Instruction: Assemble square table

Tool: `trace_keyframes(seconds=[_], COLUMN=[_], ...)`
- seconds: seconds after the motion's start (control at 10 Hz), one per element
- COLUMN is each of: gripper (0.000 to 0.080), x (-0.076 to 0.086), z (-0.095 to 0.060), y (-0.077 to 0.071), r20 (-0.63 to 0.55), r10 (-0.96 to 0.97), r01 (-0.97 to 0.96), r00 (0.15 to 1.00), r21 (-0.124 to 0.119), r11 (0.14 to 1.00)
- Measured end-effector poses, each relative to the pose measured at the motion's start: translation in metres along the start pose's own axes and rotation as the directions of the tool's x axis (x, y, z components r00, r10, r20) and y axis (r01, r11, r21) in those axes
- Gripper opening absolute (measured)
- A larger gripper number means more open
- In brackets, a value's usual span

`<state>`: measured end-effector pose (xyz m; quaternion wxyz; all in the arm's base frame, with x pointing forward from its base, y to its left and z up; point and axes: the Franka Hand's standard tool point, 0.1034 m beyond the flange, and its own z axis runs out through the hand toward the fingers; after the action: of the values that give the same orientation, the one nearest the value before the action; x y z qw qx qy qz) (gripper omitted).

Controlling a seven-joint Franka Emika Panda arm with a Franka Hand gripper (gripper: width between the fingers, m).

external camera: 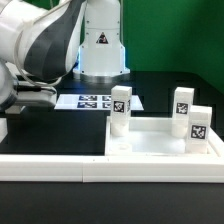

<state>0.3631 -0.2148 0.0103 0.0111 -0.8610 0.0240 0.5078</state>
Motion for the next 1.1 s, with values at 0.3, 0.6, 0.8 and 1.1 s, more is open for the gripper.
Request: trace_keyframes(seconds=[0.3,0.6,0.8,1.1], gripper=[0.0290,0.0290,0.0291,0.0291], x=[0.000,0.000,-0.010,-0.058], z=[0.000,0.000,-0.014,-0.076], y=[0.000,0.000,-0.006,-0.033], r20=[0.000,0.000,0.020,0.045], r10=[0.000,0.000,-0.002,-0.023], r01=[0.000,0.000,0.002,0.022], r00=[1.000,1.000,1.000,0.999], r21=[0.000,0.000,0.009,0.015], r11=[1.000,1.000,1.000,1.000])
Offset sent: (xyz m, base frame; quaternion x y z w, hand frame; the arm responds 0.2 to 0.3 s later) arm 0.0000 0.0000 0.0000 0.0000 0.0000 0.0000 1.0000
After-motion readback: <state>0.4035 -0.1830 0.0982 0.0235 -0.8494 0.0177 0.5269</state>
